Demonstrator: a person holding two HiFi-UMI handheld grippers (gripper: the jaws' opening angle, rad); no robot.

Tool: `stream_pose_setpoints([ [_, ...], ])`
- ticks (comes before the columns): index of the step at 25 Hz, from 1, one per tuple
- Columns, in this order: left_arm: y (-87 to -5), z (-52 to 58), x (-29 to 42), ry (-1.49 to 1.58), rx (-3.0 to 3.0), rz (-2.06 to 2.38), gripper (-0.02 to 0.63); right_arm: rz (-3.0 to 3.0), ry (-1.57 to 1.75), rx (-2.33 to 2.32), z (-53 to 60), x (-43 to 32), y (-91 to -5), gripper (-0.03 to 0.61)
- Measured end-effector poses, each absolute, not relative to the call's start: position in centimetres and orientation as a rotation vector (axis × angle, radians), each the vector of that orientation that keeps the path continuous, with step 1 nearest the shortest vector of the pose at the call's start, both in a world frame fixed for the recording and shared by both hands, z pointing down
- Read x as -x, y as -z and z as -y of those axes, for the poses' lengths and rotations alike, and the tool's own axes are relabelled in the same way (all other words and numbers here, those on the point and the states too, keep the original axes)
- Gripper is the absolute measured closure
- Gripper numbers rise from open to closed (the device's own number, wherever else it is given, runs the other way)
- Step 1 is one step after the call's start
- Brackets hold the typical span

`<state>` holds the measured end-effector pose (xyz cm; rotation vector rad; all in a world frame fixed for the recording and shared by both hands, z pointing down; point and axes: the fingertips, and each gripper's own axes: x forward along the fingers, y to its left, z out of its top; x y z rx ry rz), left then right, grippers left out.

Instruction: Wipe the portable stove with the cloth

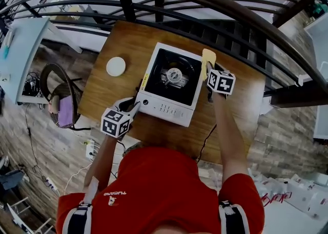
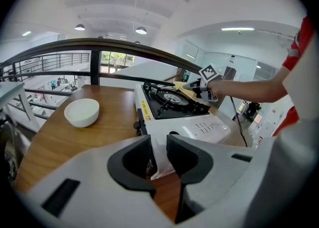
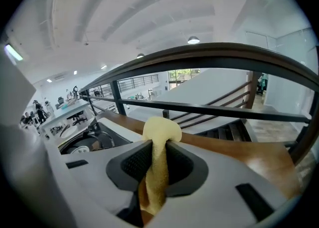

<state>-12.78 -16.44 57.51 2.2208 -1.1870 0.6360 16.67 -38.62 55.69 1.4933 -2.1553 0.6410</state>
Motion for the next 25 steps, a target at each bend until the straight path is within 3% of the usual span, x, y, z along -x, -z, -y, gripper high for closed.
stream_pose_setpoints([
  [25,-57.3,16.5,12.7,-0.635,-2.183,1.197,0.512,2.22,-0.216,-0.539,43.2,-8.8,-55.5,0.489],
])
